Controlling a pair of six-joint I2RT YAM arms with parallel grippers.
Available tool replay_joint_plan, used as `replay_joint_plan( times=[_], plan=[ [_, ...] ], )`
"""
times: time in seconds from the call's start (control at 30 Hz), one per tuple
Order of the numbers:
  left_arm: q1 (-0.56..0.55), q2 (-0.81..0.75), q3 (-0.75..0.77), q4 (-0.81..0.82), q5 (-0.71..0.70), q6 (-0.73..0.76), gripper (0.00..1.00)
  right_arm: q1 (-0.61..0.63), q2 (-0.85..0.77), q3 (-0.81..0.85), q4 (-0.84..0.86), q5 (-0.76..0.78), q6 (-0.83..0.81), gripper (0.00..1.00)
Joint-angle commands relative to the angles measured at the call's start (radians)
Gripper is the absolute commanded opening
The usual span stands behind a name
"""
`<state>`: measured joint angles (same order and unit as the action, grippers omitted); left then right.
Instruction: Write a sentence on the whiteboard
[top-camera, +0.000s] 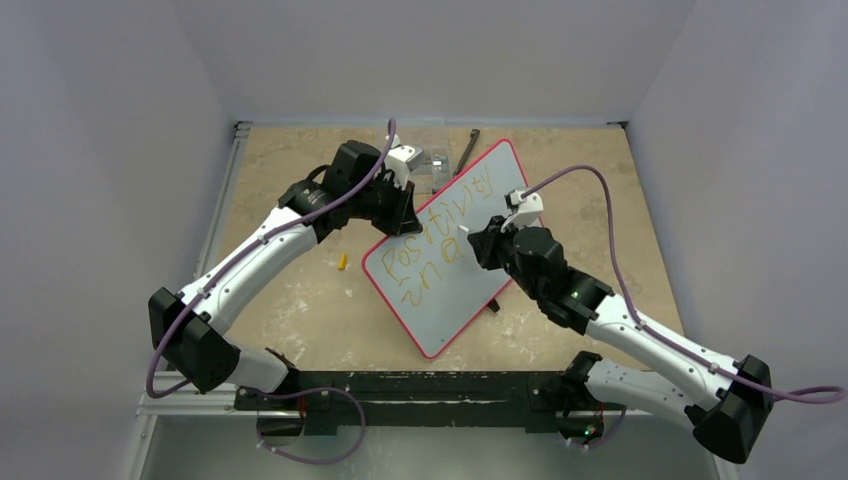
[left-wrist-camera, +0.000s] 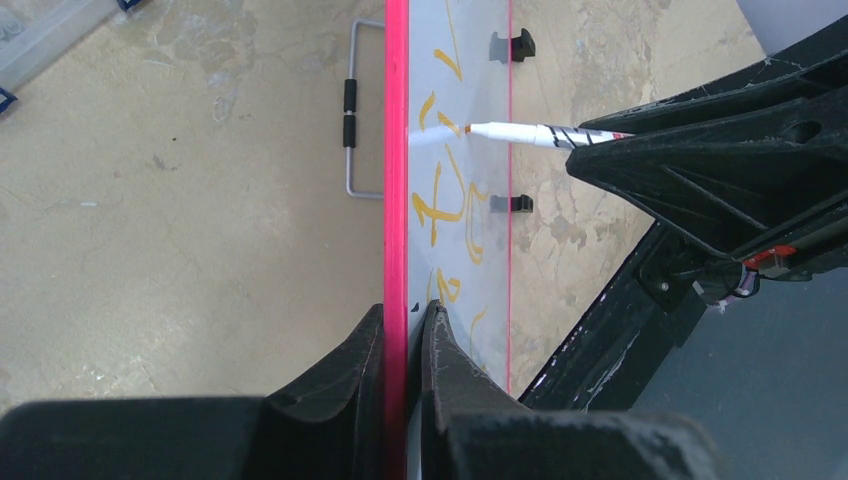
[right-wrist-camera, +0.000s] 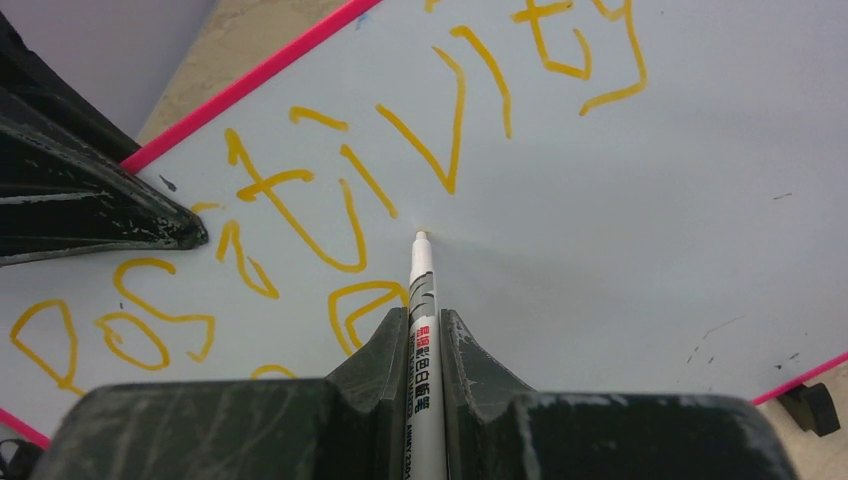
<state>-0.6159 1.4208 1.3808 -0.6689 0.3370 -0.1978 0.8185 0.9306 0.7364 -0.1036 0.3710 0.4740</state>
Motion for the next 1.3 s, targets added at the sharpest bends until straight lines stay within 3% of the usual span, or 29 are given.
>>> replay_joint_plan(
  times=[0.0, 0.57, 0.87, 1.27],
  plan=[
    [-0.002, -0.001, -0.026, -0.098, -0.140, 0.124, 0.00, -0.002, 0.007, 0.005, 0.053, -0.074, -0.003, 0.00],
    [-0.002, -0.001, -0.026, -0.096, -0.142, 0.124, 0.00, -0.002, -0.105, -0.136, -0.031, -0.086, 0.055, 0.00],
    [-0.002, -0.005, -0.029, -0.096, -0.142, 0.123, 0.00, -0.007, -0.017, -0.020, -0.114, 0.076, 0.008, 0.00],
    [-0.003, -0.004, -0.028, -0.096, -0.142, 0.124, 0.00, -0.010, -0.094, 0.063, -0.163, 0.062, -0.053, 0.00]
  ],
)
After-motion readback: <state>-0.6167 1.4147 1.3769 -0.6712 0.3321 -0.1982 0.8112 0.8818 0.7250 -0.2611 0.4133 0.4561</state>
